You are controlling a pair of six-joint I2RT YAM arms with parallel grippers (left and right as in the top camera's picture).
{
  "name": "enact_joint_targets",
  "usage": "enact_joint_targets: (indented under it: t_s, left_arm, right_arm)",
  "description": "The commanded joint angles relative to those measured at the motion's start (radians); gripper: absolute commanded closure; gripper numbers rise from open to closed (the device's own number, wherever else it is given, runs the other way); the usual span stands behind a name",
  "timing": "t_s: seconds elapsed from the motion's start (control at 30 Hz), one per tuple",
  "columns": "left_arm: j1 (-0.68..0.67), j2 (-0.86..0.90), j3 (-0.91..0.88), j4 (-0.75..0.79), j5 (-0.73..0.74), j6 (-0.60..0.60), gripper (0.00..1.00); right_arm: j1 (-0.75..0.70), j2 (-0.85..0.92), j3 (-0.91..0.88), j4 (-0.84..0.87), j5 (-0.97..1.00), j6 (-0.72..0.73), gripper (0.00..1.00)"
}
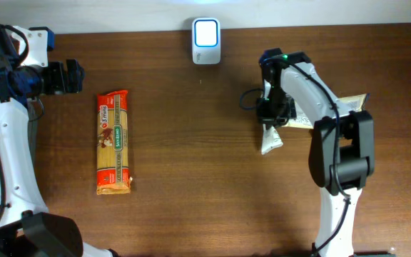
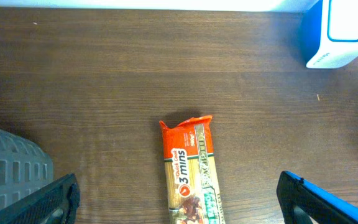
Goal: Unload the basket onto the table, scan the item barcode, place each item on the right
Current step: 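Place the pouch on the table left of the snack bag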
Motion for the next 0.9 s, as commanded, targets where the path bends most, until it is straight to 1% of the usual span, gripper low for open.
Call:
enact_joint_targets:
  t_s: [0.0, 0.03, 0.1, 0.13, 0.17, 0.2, 0.23, 0.27, 0.33, 0.4, 0.43, 0.47, 0.5, 0.57, 0.6, 0.63, 0.7, 0.73, 0.77, 0.8, 0.87]
  left_arm:
    - [0.007, -0.021, 0.005, 0.000, 0.008, 0.016, 0.01]
    - [0.007, -0.021, 0.005, 0.000, 0.008, 0.016, 0.01]
    - [0.007, -0.021, 0.005, 0.000, 0.008, 0.016, 0.01]
    - [0.007, -0.021, 0.005, 0.000, 0.008, 0.016, 0.01]
    - [0.007, -0.021, 0.005, 0.000, 0.008, 0.016, 0.01]
    - [0.007, -0.021, 0.005, 0.000, 0.008, 0.016, 0.01]
    - [0.007, -0.021, 0.005, 0.000, 0.008, 0.016, 0.01]
    - [0.007, -0.021, 0.005, 0.000, 0.008, 0.016, 0.01]
    - [0.007, -0.021, 0.005, 0.000, 0.008, 0.016, 0.01]
    - [0.007, -0.021, 0.005, 0.000, 0.008, 0.016, 0.01]
    - [0.007, -0.021, 0.005, 0.000, 0.008, 0.016, 0.01]
    - [0.007, -0.021, 0.005, 0.000, 0.008, 0.016, 0.01]
    - [0.007, -0.021, 0.005, 0.000, 0.008, 0.016, 0.01]
    - [0.007, -0.021, 0.005, 0.000, 0.008, 0.016, 0.01]
    - [0.007, -0.021, 0.005, 0.000, 0.008, 0.016, 0.01]
    - [0.007, -0.021, 0.005, 0.000, 0.008, 0.016, 0.01]
    - [0.007, -0.021, 0.005, 0.000, 0.008, 0.016, 0.01]
    - [0.007, -0.021, 0.005, 0.000, 0.008, 0.016, 0.01]
    - [0.007, -0.021, 0.005, 0.000, 0.008, 0.016, 0.01]
    - [0.007, -0.021, 0.005, 0.000, 0.008, 0.016, 0.01]
    - [0.007, -0.021, 0.005, 0.000, 0.008, 0.016, 0.01]
  right_arm:
    - [-0.068, -0.018, -0.028, 0.005, 0.006, 0.013, 0.96]
    - [-0.088, -0.018, -0.031, 0.005, 0.021, 0.013, 0.96]
    - [-0.111, -0.018, -0.031, -0.014, 0.069, 0.012, 0.87]
    - [-0.125, -0.018, -0.031, -0.033, 0.075, 0.000, 0.79]
    - [-0.130, -0.018, -0.031, -0.039, 0.074, -0.003, 0.74]
    - [-0.136, -0.018, -0.031, -0.044, 0.074, -0.009, 0.71]
    - [-0.139, -0.018, -0.030, -0.056, 0.074, -0.047, 0.65]
    - [-0.142, -0.018, -0.026, -0.072, 0.074, -0.051, 0.55]
    - [-0.142, -0.018, 0.013, -0.119, 0.074, -0.052, 0.43]
    - [-0.142, -0.019, 0.117, -0.196, 0.074, -0.052, 0.36]
    - [-0.142, -0.018, 0.223, -0.268, 0.074, -0.051, 0.25]
    - [-0.142, -0.018, 0.274, -0.307, 0.074, -0.051, 0.19]
    - [-0.142, -0.019, 0.366, -0.369, 0.065, -0.051, 0.16]
    - [-0.141, -0.019, 0.483, -0.427, 0.000, -0.051, 0.16]
    - [-0.135, -0.018, 0.522, -0.430, -0.052, -0.051, 0.16]
    - [-0.117, -0.018, 0.550, -0.410, -0.140, -0.052, 0.16]
    - [-0.065, -0.017, 0.543, -0.336, -0.256, -0.067, 0.16]
    - [-0.021, -0.017, 0.526, -0.272, -0.311, -0.071, 0.13]
    - [0.026, -0.016, 0.509, -0.203, -0.352, -0.070, 0.07]
    - [0.104, -0.014, 0.475, -0.097, -0.392, -0.048, 0.01]
    - [0.192, -0.010, 0.433, 0.029, -0.391, 0.019, 0.01]
